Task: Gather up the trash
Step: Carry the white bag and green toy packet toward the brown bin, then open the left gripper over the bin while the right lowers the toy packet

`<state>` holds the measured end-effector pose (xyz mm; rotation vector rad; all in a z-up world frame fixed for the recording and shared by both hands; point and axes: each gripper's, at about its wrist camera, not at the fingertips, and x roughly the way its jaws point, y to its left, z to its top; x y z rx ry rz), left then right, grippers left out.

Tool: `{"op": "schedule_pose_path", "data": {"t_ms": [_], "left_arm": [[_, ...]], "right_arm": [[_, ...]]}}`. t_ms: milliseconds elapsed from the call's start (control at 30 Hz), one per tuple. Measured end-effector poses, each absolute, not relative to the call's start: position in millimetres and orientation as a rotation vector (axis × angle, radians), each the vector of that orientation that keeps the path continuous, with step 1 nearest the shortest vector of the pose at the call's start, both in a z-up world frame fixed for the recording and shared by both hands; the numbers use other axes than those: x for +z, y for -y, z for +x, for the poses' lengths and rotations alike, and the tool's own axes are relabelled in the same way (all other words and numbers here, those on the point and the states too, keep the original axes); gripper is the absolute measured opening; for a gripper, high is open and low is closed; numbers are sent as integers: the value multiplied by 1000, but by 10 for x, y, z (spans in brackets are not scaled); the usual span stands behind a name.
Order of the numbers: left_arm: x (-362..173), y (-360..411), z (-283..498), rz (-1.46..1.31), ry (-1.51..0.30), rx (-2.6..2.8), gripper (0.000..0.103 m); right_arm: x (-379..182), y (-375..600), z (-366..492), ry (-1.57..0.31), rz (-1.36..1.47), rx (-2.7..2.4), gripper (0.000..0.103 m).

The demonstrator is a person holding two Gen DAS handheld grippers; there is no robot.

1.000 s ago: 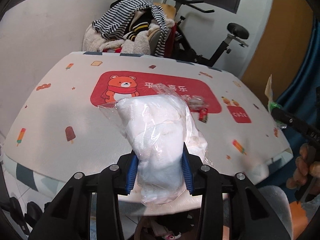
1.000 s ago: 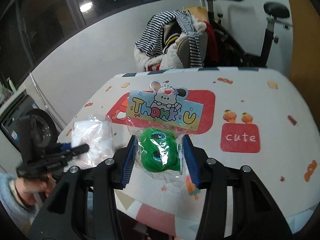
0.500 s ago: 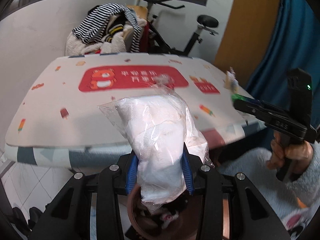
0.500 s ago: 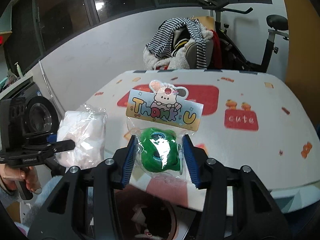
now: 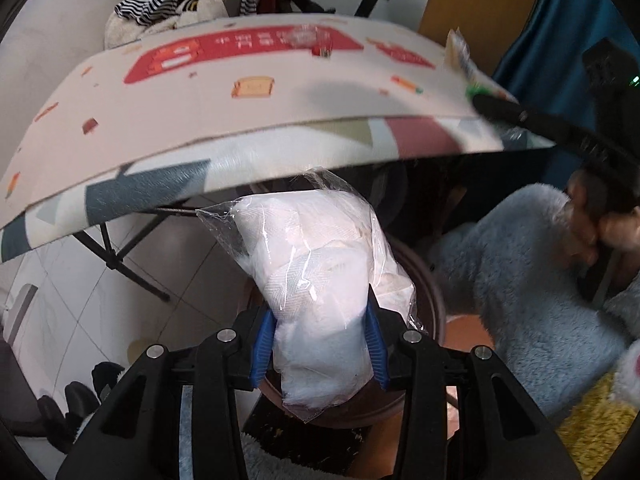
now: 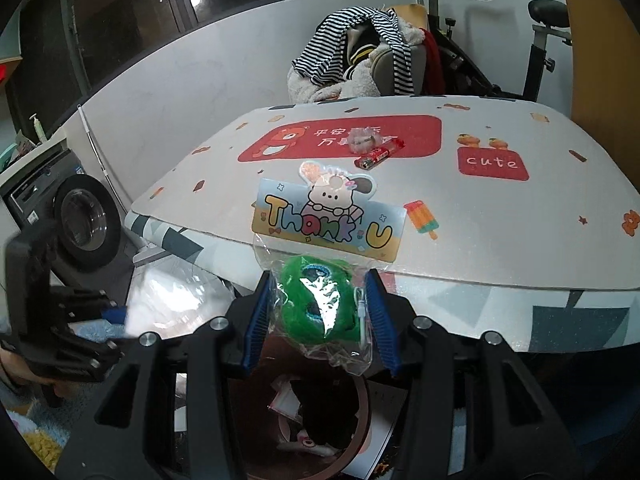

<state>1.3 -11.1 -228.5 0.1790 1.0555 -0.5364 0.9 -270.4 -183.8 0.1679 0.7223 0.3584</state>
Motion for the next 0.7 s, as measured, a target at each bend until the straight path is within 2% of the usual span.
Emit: {"op": "schedule_pose_path", "data": {"t_ms": [200,400,533,700], "left_arm": [[-2493,263,24,263,-1094,-555,43],[-2598,214,107,243,-1117,-522,60],[-2532,158,104,197,-1087,-526,75],[-2462,136,64,167,-1057,-528,80]], "right_arm": [[-1905,2795,-11,-730,201,330,48],[-1959,2829,4,-744,221,315,48],[-1998,2772,22,-766,209,329,48],[-2042,2629,30,-791,161,352,48]]}}
